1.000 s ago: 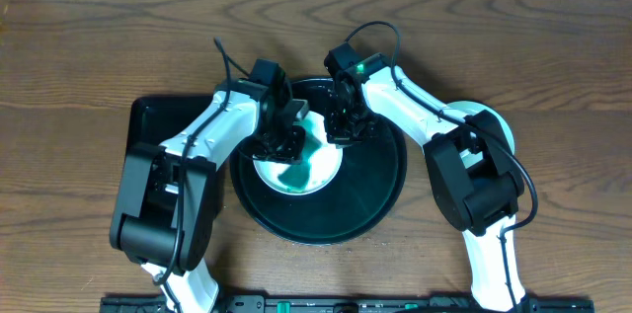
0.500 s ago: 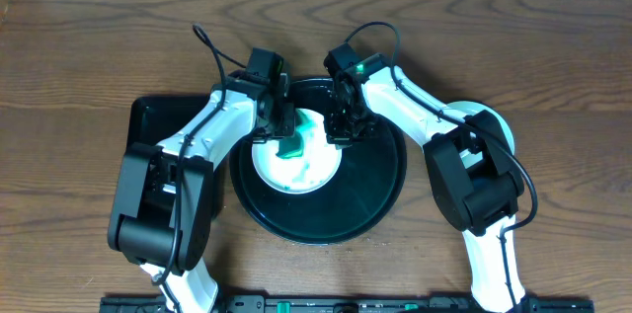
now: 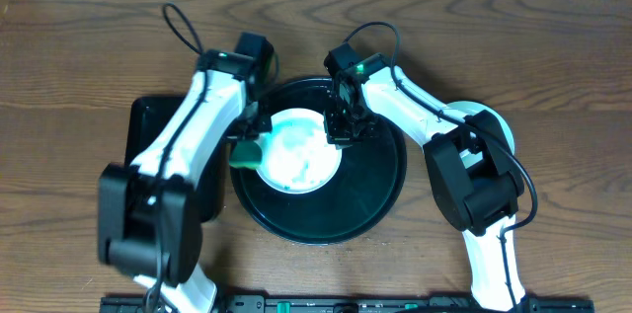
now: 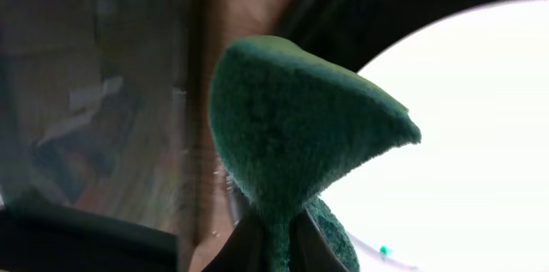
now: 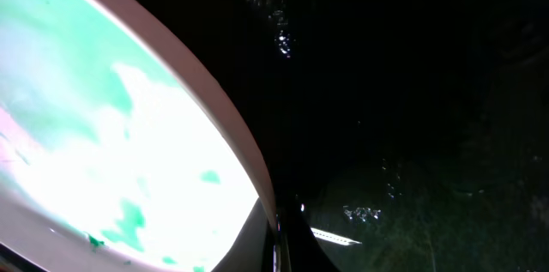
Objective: Clean dirty plates on tray and stack at the side
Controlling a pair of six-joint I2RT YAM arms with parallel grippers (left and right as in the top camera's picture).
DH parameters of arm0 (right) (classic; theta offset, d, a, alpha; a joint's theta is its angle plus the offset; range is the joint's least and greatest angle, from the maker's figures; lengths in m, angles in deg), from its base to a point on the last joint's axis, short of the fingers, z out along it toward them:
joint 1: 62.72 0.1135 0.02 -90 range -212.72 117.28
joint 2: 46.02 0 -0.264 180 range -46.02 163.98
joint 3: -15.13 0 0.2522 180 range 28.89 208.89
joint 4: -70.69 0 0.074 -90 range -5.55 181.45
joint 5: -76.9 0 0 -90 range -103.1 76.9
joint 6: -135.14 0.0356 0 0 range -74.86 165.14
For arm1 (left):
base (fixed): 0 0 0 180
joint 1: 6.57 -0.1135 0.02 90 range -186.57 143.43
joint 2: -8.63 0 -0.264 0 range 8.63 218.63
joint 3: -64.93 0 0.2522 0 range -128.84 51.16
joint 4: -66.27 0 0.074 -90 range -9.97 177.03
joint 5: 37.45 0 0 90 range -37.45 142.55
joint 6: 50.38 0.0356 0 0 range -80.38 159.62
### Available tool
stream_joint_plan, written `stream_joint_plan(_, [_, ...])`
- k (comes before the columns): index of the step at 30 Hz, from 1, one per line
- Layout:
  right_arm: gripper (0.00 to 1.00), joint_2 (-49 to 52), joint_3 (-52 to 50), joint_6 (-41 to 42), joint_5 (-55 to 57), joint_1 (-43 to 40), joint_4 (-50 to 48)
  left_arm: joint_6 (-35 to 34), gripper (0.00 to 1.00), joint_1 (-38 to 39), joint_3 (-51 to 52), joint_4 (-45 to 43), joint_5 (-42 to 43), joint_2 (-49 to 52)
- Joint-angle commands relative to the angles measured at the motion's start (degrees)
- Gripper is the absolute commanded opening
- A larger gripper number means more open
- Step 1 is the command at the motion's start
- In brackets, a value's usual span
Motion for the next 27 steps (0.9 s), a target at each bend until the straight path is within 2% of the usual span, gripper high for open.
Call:
stream_joint_plan(1, [0.01,1.68,0.39,-3.43,1.14,-0.11,0.5,-0.59,0.07,-1.33,-2.47,0.55,-2.36,-6.47])
stream_joint_plan(6, [0.01,-2.14,0.61,-6.43,2.14,-0.11,0.28,1.11,0.07,-5.73,-2.45,0.55,-4.22,-10.56])
stream_joint_plan(14, [0.01,-12.04,0.61,-6.38,18.69,1.25,0.85,1.22,0.07,-13.27,-1.09,-0.17,-4.26,-10.23])
stream_joint_plan(21, [0.01,-17.14,0.61,-6.12,39.71,7.41,3.21,1.2,0.07,-16.76,-1.09,-0.44,-4.24,-10.05])
stream_joint_plan(27, [0.01,-19.65,0.61,-1.31,63.49,17.31,6.84,1.2,0.07,-17.03,-1.03,-0.52,-4.22,-10.05])
